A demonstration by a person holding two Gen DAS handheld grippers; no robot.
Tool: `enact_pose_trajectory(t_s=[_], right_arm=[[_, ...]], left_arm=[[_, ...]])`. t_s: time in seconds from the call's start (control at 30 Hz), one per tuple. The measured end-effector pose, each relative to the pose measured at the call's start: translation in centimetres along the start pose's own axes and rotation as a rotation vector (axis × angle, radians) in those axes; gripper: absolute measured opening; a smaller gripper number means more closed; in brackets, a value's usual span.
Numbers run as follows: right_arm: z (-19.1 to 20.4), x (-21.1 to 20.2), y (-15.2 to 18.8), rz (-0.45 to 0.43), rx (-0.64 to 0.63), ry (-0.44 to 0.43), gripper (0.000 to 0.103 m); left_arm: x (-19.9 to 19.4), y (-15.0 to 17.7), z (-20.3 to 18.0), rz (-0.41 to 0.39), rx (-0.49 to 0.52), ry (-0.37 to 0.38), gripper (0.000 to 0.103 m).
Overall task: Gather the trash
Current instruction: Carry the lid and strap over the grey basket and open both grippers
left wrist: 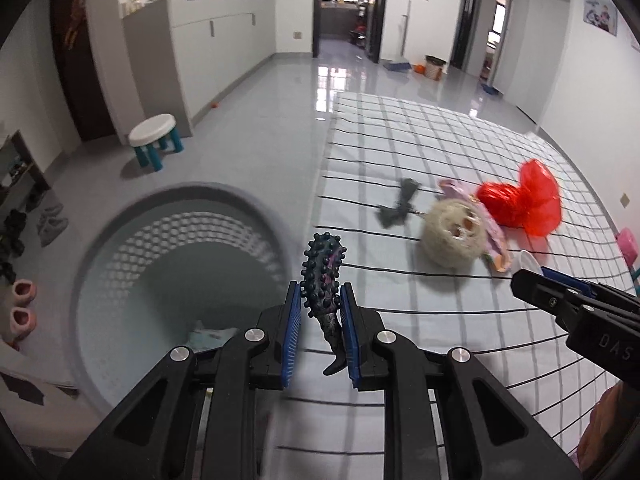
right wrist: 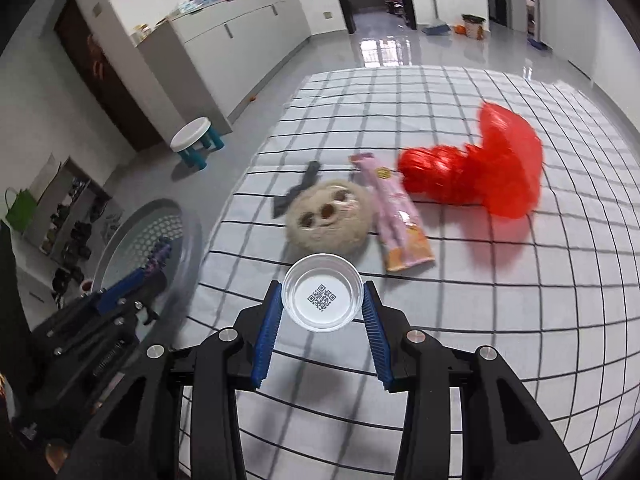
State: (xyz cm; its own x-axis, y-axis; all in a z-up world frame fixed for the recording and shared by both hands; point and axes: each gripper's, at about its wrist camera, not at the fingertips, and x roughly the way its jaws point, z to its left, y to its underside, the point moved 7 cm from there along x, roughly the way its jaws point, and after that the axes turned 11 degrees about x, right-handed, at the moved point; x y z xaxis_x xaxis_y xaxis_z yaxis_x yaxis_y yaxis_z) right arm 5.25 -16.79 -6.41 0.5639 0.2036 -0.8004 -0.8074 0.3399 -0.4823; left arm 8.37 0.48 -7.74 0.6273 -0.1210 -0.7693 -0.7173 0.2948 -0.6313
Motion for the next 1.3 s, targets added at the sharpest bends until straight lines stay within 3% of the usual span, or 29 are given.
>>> enact_pose_trajectory(t_s=[0.43,0.73,1.3], right_arm=[[10.6,1.9,0.3,0.025,-0.150,-0.119,0.039],[16.9,5.2,1.1,0.070,-0.295,-0.173,0.039],[17.9,8.7,1.9,0.135,-0.339,-0.178,0.039]], left_arm=[[-1.1,1.1,11.2,0.009,-0.116,-0.155,0.020],[0.3,2.9,14.4,0.051,-0.176,-0.231,0.021],[2.5,4.8,15.2,0.133,-0.215,-0.206,0.021]])
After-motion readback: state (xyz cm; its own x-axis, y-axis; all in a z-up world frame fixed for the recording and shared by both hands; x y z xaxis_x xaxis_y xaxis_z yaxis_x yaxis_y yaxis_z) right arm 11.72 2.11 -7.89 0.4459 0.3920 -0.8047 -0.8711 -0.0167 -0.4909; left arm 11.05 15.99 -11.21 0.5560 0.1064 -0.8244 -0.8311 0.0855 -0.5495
